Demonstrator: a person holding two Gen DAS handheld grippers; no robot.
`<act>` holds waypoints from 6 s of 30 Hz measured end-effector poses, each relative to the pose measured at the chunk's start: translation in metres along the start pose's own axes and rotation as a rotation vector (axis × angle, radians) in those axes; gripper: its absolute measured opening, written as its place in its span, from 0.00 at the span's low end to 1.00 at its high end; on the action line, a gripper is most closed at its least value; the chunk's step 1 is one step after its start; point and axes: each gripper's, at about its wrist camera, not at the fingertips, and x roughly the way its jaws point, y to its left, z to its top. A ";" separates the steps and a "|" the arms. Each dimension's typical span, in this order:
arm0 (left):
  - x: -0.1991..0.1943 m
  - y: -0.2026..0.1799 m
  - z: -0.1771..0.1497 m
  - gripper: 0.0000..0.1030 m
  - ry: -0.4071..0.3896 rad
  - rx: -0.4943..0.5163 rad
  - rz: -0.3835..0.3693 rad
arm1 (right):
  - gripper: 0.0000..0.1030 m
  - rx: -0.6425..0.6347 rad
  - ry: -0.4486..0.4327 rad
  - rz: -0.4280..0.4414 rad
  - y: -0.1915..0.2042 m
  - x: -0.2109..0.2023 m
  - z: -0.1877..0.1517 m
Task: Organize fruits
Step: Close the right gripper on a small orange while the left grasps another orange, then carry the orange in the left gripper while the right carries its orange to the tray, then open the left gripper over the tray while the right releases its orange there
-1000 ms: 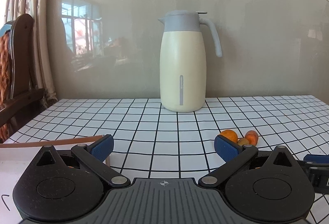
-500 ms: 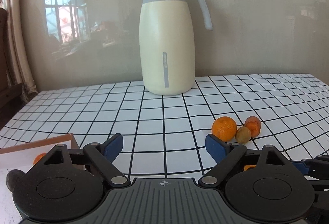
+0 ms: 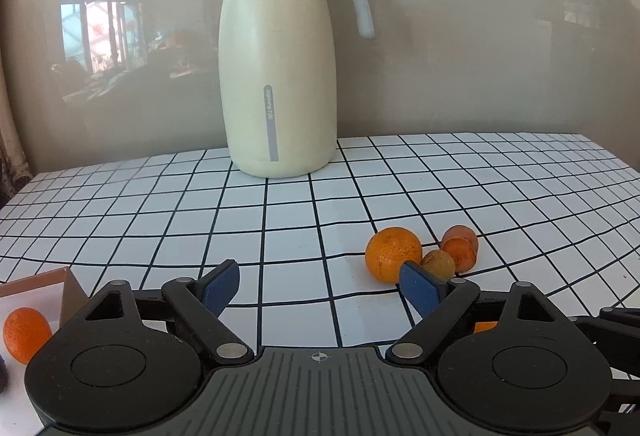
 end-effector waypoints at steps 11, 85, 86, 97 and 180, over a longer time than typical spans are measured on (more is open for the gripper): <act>0.018 -0.015 0.004 0.85 0.011 -0.058 -0.053 | 0.22 0.081 -0.034 -0.111 -0.044 -0.004 0.008; -0.046 -0.005 -0.031 0.35 0.007 -0.004 -0.079 | 0.21 0.059 -0.041 -0.017 -0.029 -0.026 -0.007; -0.050 -0.004 -0.031 0.35 -0.002 -0.007 -0.073 | 0.21 0.057 -0.051 -0.010 -0.028 -0.029 -0.006; -0.115 0.017 -0.040 0.35 -0.054 -0.032 0.008 | 0.21 0.008 -0.083 0.086 -0.001 -0.062 -0.007; -0.201 0.283 -0.097 0.35 -0.177 -0.370 0.523 | 0.22 -0.215 -0.161 0.325 0.212 -0.023 -0.017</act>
